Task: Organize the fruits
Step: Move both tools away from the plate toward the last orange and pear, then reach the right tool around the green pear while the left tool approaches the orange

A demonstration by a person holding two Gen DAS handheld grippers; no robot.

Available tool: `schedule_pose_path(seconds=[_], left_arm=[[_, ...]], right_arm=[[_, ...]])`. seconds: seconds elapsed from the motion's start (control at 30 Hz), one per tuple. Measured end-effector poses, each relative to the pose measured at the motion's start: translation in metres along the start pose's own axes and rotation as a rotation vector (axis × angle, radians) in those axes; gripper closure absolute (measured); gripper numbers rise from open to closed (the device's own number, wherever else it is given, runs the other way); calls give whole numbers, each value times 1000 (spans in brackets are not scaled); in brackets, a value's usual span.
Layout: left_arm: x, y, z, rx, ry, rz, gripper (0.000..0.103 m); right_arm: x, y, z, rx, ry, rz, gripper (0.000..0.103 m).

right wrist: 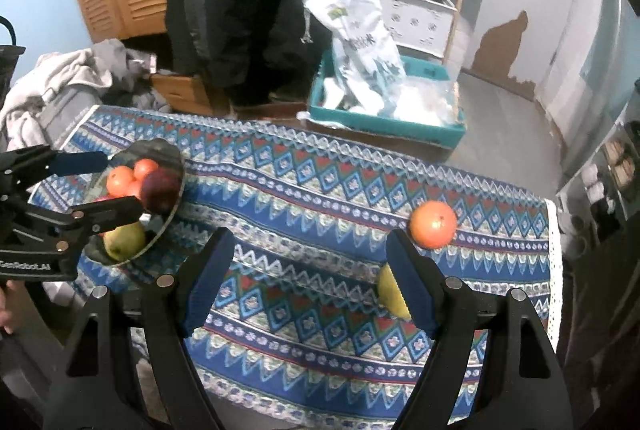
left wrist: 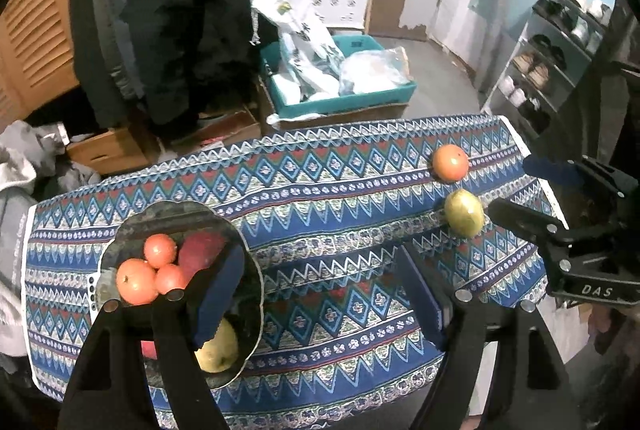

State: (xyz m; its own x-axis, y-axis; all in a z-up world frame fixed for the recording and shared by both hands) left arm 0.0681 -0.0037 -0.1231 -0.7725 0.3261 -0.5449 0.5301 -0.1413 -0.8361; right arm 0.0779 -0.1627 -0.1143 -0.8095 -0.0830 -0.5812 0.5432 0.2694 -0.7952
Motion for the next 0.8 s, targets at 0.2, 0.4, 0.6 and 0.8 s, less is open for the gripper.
schedule_pose_path(seconds=[0.2,0.4,0.6,0.8], left_arm=[[-3,15,12,-3,39,-24,23],[-1,30,17,-4,56,-62,23],[1,48,21,3,66,-98,23],[4,69,26,-9,103,-131,23]], right_arm=[[5,10,20,17,24,-23,25],[6,22,46,45,50,-46,25],[13,48,79,53,108,-121,25],[32,79,94,79,92,-200,25]])
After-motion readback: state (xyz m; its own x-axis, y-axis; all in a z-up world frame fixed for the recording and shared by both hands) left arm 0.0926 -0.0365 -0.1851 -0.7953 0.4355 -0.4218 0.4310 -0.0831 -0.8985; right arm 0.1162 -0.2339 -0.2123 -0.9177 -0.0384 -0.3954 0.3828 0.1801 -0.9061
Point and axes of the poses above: each gripper's, at about its wrist camera, not at the fingertips, and y roughly the way its jaws point, z to its right, x to its underside, the point moved 8 cm from there along y, roughly the way its jaws point, and after that the axes turned 14 degrees about y, right-handed, at the moved point
